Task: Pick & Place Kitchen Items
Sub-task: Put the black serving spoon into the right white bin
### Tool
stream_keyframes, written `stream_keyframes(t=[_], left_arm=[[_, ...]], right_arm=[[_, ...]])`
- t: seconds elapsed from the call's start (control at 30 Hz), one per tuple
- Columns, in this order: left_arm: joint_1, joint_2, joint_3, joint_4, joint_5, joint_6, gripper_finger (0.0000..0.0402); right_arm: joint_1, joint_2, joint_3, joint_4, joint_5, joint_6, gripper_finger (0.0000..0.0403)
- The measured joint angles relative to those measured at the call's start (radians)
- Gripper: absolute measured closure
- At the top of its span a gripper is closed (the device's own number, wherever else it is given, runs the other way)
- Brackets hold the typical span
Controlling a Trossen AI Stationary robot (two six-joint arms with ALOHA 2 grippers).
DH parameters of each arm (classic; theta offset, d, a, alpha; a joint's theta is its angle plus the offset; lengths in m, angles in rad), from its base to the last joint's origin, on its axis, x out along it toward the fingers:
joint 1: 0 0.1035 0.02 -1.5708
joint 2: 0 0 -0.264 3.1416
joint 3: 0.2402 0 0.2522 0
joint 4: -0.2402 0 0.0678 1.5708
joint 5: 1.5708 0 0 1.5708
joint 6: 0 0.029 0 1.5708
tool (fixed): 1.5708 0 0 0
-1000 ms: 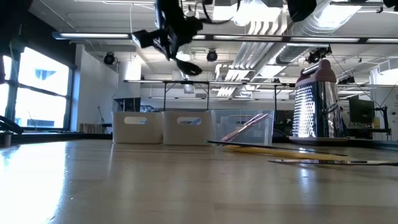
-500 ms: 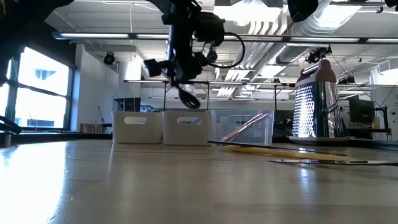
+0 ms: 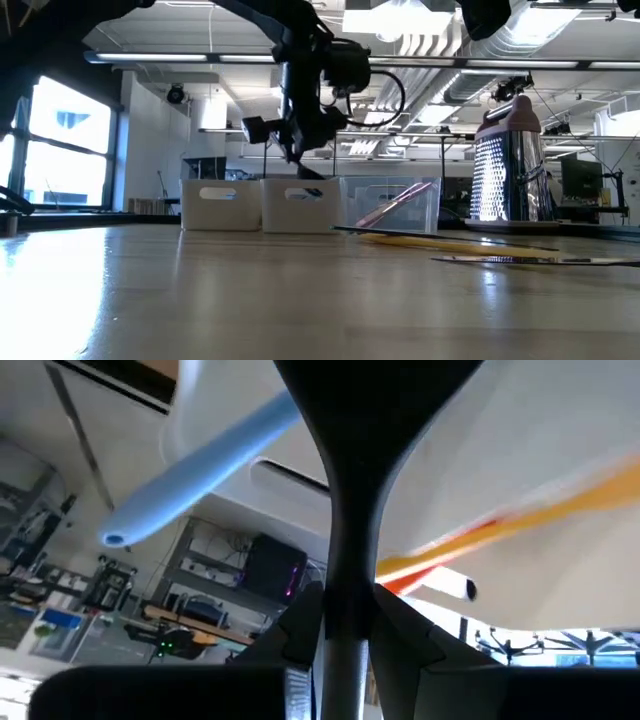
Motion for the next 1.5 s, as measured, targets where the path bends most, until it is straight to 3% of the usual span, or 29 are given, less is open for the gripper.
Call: stream_keyframes(t=[0.3, 0.57, 0.83, 1.13, 1.5], left_arm=[[0.0, 0.06, 0.0, -0.001, 0.015, -0.03, 0.0355], [0.0, 0.062, 0.0, 0.008, 0.122, -0.056, 0.0352], [0.0, 0.062, 0.0, 0.008, 0.149, -0.074, 0.0338], [0.0, 0.062, 0.0, -0.003, 0.135, -0.216, 0.0333], [0.0, 0.062, 0.0, -0.003, 0.166, -0.217, 0.0332]], right_arm=[[0.0, 0.0, 0.0, -0.005, 0.0, 0.003, 0.0156], [0.002, 0.0, 0.0, -0.022, 0.0, 0.021, 0.0156], [0.002, 0.0, 0.0, -0.032, 0.0, 0.029, 0.0156], [0.002, 0.0, 0.0, -0.033, 0.0, 0.029, 0.0156], [0.002, 0.0, 0.0, -0.051, 0.0, 0.03, 0.0156]])
